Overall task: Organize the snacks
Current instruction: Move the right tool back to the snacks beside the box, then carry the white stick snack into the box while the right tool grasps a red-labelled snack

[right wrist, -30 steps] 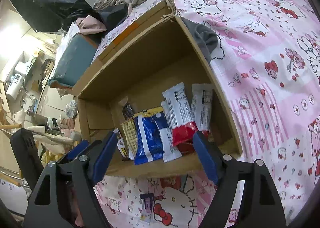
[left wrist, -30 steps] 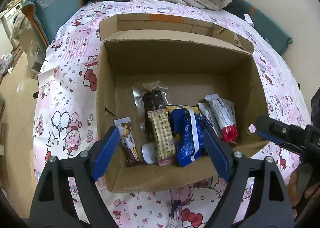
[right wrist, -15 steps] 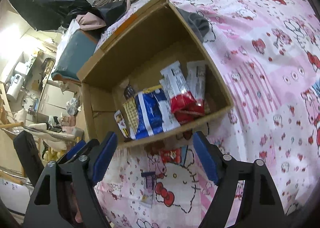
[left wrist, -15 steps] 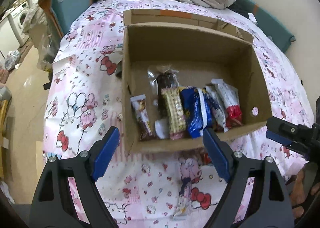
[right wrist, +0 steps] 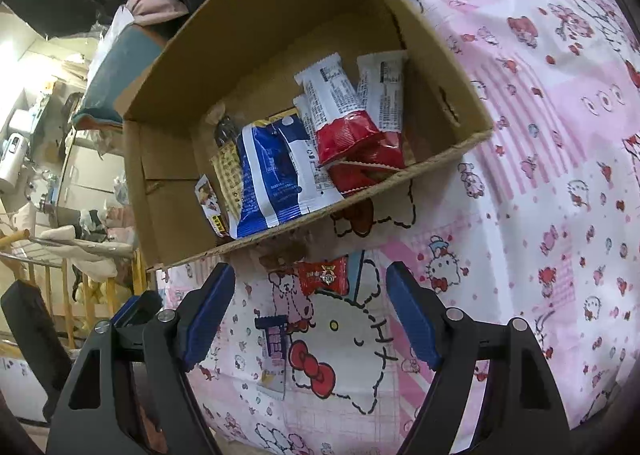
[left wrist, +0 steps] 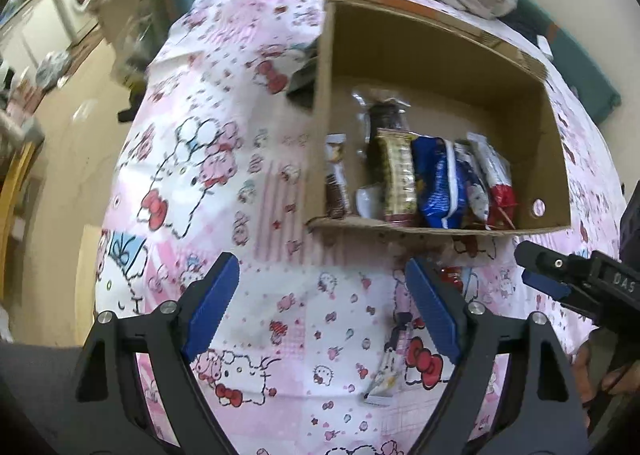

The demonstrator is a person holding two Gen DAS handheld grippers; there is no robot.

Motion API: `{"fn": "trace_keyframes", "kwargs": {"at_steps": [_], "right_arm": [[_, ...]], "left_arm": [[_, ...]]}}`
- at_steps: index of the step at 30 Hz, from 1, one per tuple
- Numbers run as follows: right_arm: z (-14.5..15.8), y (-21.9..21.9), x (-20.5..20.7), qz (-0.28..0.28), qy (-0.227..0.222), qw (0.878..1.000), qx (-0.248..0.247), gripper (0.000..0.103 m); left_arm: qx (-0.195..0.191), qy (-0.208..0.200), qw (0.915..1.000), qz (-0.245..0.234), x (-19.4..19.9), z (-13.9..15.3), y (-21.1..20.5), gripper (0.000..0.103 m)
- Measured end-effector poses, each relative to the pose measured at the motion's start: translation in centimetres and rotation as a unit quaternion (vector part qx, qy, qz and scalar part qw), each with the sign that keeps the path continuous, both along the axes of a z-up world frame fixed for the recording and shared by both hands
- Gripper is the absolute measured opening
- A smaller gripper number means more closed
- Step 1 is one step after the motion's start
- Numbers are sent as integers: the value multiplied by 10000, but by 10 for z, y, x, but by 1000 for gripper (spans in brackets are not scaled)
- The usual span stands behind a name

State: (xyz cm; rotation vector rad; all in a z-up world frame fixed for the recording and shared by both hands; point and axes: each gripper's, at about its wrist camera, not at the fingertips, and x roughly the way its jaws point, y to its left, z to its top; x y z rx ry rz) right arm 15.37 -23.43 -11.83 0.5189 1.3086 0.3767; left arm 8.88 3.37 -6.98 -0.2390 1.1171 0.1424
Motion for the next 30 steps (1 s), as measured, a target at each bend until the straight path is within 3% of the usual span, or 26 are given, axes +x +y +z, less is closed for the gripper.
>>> {"fn": "trace_keyframes", "kwargs": {"at_steps": [4,7,13,16,19,27,30], "right_arm": [[-11,20,4,394,23,9987,-325,79],[-24,40,6,825,135,9934,-780,61],[-40,64,3,1302,101,9826,-1321,53],[-43,73,1,1494,-25,9762,-1571,31],[-40,77,0,1585,-86,9746,-1579,24],[-14,36,-25,1150,-3,9888,-947,24],[1,18,-33,933,-107,9928,-747,24]], "left_arm": [[-65,10,9999,154,-1,0,9,83],[-81,37,9998,164,-1,-3,8,83],[-121,194,9997,56,0,-10,2,83],[-112,202,9997,5,0,-11,-1,83],[-54,246,9996,-158,-2,-13,-7,82],[-353,930,9888,-1111,-5,-53,-59,55],[-206,1284,9789,-1577,-8,-73,-85,25]]}}
